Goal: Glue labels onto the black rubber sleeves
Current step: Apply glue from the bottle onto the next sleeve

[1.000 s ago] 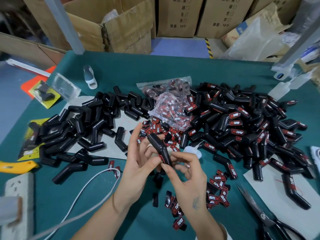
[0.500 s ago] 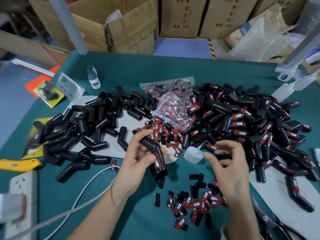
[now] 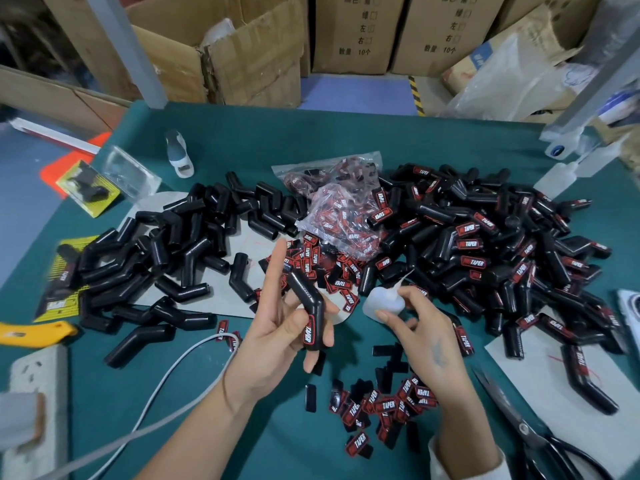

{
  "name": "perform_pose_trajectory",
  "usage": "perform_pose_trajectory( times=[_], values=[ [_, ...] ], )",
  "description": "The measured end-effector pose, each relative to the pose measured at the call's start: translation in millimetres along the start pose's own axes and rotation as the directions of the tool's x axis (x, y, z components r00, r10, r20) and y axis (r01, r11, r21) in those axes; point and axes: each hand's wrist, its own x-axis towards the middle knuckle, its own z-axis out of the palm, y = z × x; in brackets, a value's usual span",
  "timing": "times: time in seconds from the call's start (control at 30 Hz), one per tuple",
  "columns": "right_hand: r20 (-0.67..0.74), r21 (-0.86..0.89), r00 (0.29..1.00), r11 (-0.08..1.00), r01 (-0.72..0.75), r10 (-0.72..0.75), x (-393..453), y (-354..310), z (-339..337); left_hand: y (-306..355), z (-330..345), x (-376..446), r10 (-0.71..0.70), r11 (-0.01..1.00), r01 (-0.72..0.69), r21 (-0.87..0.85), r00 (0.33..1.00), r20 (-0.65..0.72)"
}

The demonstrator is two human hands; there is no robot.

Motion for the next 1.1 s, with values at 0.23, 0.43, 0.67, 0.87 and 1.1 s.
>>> perform_pose_trajectory(
  times=[0.23, 0.43, 0.67, 0.87, 1.1],
  values=[
    [0.043, 0.522, 0.997, 0.852, 0.026, -0.057, -10, -18, 1, -2, 4, -2, -0.079, 0.997, 0.078, -0.017, 0.994, -0.079],
    [-0.07, 0.699, 0.996, 0.71, 0.086, -0.051, -18, -29, -4, 3, 5, 1, -0.119, 0.993, 0.116, -0.022, 0.978, -0.173],
    [-0.181, 0.803, 0.983, 0.575, 0.156, -0.014, -22, -29, -9, 1, 8, 2, -0.106, 0.991, 0.123, 0.047, 0.957, -0.272],
    [-0.165, 0.805, 0.986, 0.576, 0.146, -0.02, -23, -33, -10, 0, 6, 3, -0.096, 0.988, 0.127, 0.087, 0.952, -0.291],
    [-0.203, 0.702, 0.979, 0.693, 0.164, -0.026, -27, -34, -11, -1, 2, 4, -0.124, 0.983, 0.151, 0.104, 0.965, -0.232]
  ],
)
